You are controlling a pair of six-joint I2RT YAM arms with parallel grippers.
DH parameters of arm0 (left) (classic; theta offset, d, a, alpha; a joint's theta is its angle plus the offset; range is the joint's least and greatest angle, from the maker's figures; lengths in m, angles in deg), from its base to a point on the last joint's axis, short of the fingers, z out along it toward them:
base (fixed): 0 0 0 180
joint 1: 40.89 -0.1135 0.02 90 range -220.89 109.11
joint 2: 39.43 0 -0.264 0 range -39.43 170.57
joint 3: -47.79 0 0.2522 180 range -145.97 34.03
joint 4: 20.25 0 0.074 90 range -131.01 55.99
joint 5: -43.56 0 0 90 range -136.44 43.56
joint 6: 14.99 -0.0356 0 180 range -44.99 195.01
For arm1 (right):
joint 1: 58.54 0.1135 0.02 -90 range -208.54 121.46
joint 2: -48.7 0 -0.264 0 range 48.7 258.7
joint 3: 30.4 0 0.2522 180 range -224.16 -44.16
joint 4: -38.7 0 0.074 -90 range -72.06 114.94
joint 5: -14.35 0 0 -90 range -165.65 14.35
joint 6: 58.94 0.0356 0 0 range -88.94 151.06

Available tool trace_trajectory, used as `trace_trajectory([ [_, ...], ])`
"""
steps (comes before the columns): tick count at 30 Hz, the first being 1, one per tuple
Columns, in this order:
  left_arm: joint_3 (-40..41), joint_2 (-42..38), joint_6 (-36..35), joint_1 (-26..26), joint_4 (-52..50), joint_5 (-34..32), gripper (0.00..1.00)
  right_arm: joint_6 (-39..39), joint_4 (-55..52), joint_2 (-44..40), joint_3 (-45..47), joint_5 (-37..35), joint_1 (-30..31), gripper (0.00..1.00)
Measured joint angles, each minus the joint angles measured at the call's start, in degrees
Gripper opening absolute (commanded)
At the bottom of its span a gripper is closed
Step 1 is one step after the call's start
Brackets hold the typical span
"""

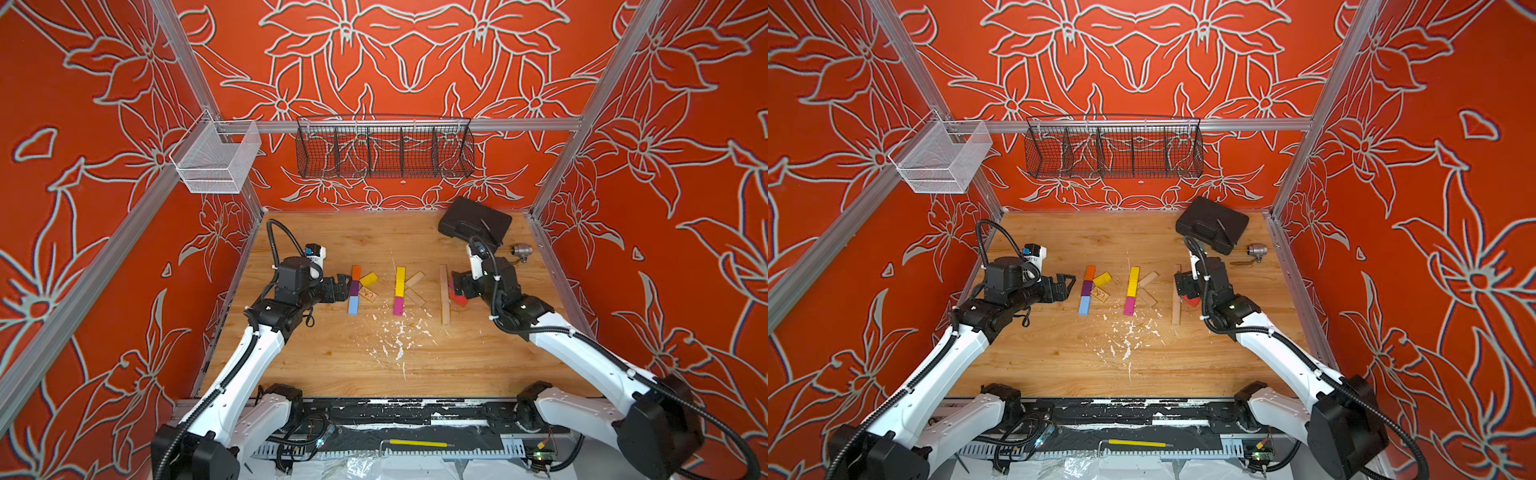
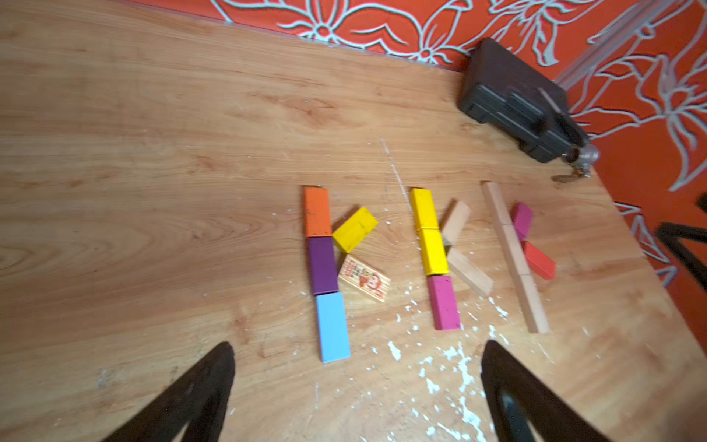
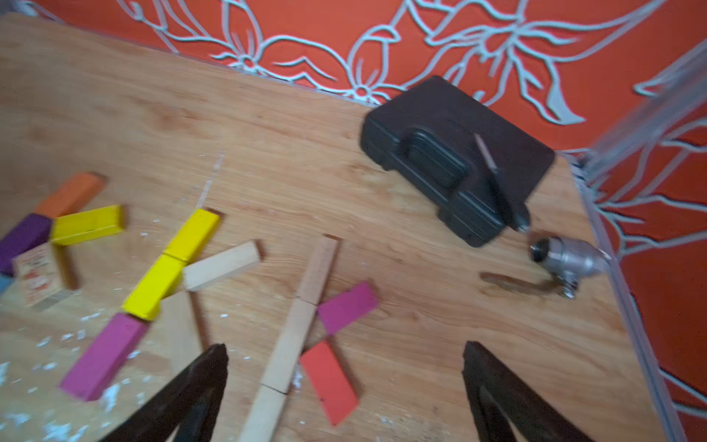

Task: Assemble the letter k with building blocks
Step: Reset both arms

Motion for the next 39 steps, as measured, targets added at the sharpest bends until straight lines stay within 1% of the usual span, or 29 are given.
trace_trajectory([
  [3,2.93,0.17,-0.52,-0.04,2.95,-5.57,0.98,0.68,2.45,-1.05,4.57,-1.9,-4.76,0.98],
  [5,4.59,0.66,-1.16,-0.46,5.07,-8.04,0.98,1.38,4.07,-0.96,6.99,-2.73,-8.04,0.98],
  [9,8.15,2.34,-2.95,-2.05,10.21,-10.88,0.98,1.88,7.52,0.94,9.35,-2.95,-13.25,0.98],
  [12,11.06,3.06,-4.55,-3.41,12.83,-12.66,0.98,1.01,14.36,4.52,10.45,-2.91,-15.56,0.98],
  [14,12.66,3.32,-5.62,-4.04,14.43,-13.84,0.98,0.42,19.26,8.52,11.39,-2.73,-16.74,0.98],
  [18,15.3,3.43,-7.19,-4.85,17.75,-15.8,0.98,-1.42,27.89,14.25,15.02,-1.11,-18.25,0.98],
  [21,17.2,3.52,-8.04,-5.29,20.06,-16.2,0.98,-2.1,39.41,18.29,19.82,1.31,-19.93,0.98],
  [24,18.21,3.58,-8.68,-5.68,21.42,-16.31,0.98,-2.38,42.97,19.32,22.36,3.93,-21.38,0.98],
  [26,18.78,3.65,-9.07,-6.05,22.93,-16.2,0.98,-2.43,44.59,19.21,22.47,5.14,-21.86,0.98],
  [29,20.44,5.01,-9.22,-7.23,27.54,-15.34,0.98,-2.58,47.36,19.12,22.32,5.77,-21.84,0.98],
  [35,21.03,12.52,-10.08,-9.44,35.12,-13.09,0.98,-2.82,48.3,19.06,22.05,6.32,-21.84,0.98],
  [38,21.35,18.93,-10.67,-10.01,42.75,-11.67,0.97,-2.95,48.28,19.06,22.05,6.34,-21.84,0.98],
  [39,21.35,20.63,-10.75,-10.27,43.43,-11.04,0.97,-2.97,48.3,19.06,22.05,6.32,-21.84,0.98],
])
